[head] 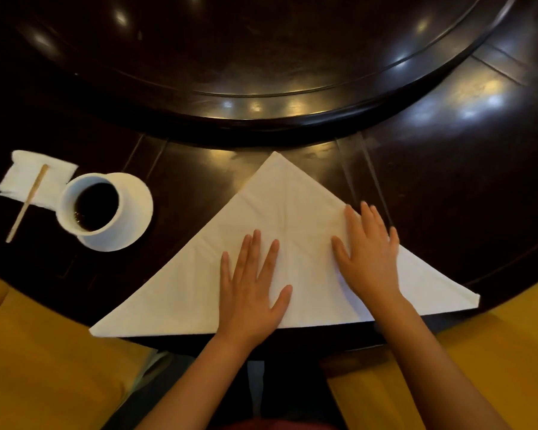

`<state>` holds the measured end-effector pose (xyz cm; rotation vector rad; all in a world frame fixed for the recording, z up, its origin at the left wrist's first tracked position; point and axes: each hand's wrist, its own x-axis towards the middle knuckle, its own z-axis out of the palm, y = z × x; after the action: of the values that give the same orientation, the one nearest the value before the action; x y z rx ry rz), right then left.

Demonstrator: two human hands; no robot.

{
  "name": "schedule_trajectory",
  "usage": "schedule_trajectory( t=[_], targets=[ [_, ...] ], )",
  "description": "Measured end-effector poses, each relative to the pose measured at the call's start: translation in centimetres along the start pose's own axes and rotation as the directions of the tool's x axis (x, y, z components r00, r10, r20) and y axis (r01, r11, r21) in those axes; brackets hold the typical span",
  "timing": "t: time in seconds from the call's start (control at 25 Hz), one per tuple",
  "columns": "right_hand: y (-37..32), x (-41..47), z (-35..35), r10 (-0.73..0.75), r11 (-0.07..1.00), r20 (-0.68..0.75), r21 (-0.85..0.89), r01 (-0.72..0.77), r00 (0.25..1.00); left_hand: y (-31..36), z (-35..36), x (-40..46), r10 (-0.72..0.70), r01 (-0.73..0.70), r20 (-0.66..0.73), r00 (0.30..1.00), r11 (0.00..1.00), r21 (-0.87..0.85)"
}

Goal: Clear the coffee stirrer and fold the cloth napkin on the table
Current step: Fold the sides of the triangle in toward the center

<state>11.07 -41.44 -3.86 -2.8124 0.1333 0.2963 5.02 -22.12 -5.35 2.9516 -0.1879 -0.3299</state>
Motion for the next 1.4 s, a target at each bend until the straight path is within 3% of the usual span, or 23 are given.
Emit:
schedule_trajectory(
  t=[0.2, 0.32, 0.56, 0.68, 0.8, 0.96, 1.12, 1.24, 1.4],
  targets=[
    [7.3, -3.8, -3.7, 0.259, 0.943, -0.071, -0.198, -0.268, 0.963, 2.4, 1.1, 2.1, 0.114, -0.118, 0.043, 0.993, 0.989, 0.086],
    [10.8, -5.5, -5.1, 0.423, 0.866, 0.001, -0.295, -0.404, 0.906, 2.5, 1.4, 2.3, 0.124, -0.127, 0.035, 0.992, 0.988, 0.092],
    [12.5, -7.0, -5.9, 0.505, 0.851, 0.046, -0.194, -0.488, 0.862, 2.5, 1.3, 2.4, 0.127, -0.131, 0.05, 0.991, 0.985, 0.11],
    [12.5, -7.3, -6.2, 0.459, 0.888, 0.089, -0.069, -0.454, 0.884, 2.6, 1.1, 2.4, 0.126, -0.131, 0.05, 0.991, 0.985, 0.113],
    [11.7, -7.4, -7.4, 0.396, 0.883, 0.207, 0.181, -0.433, 0.895, 2.7, 1.0, 2.5, 0.13, -0.134, 0.044, 0.991, 0.985, 0.105],
    [9.3, -7.4, -10.1, 0.1, 0.866, 0.284, 0.448, -0.224, 0.954, 2.6, 1.1, 2.6, 0.138, -0.14, 0.029, 0.99, 0.985, 0.105],
    [5.7, -5.7, -12.6, -0.204, 0.694, 0.364, 0.709, -0.128, 0.909, 2.5, 0.9, 2.4, 0.141, -0.143, 0.03, 0.99, 0.987, 0.068],
    [2.8, -3.3, -13.3, -0.336, 0.659, 0.327, 0.752, -0.027, 0.883, 2.5, 0.4, 2.1, 0.112, -0.112, -0.003, 0.994, 0.993, -0.026],
    [-1.0, 1.2, -12.5, -0.326, 0.707, 0.188, 0.7, 0.107, 0.927, 2.3, 0.3, 1.8, 0.077, -0.099, -0.111, 0.991, 0.974, -0.203]
  ],
)
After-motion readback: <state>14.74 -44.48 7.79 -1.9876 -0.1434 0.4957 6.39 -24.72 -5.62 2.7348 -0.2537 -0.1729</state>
